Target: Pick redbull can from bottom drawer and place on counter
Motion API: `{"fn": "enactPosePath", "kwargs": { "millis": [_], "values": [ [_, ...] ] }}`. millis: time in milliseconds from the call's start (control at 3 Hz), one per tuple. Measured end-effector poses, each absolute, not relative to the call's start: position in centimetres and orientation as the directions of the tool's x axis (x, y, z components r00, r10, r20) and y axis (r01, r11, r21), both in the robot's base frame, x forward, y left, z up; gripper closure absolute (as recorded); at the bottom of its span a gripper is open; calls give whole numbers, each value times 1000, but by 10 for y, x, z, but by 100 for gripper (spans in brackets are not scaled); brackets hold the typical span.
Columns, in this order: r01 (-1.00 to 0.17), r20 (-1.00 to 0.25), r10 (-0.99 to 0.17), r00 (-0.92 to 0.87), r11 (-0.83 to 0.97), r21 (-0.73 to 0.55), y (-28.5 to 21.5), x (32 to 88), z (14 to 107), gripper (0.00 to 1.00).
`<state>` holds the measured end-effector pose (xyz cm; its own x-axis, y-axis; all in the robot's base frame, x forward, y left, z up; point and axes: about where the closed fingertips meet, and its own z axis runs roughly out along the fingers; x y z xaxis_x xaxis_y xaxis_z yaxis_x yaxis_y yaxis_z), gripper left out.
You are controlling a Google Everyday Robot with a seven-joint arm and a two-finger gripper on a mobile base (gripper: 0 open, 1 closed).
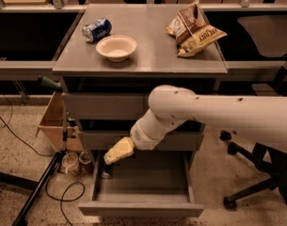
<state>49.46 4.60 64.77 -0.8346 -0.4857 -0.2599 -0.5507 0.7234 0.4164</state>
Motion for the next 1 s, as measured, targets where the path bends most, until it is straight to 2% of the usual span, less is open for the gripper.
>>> {"fn": "enactPosePath", "kwargs": {
  "millis": [333, 667, 1000],
  "values": [
    [-434, -192, -391, -900, 755, 492, 45, 473, 578, 0],
    [-270, -150, -226, -962, 748, 607, 52, 455, 483, 0],
    [-342, -297, -185, -937, 671, 658, 68, 493, 452, 0]
  ]
}}
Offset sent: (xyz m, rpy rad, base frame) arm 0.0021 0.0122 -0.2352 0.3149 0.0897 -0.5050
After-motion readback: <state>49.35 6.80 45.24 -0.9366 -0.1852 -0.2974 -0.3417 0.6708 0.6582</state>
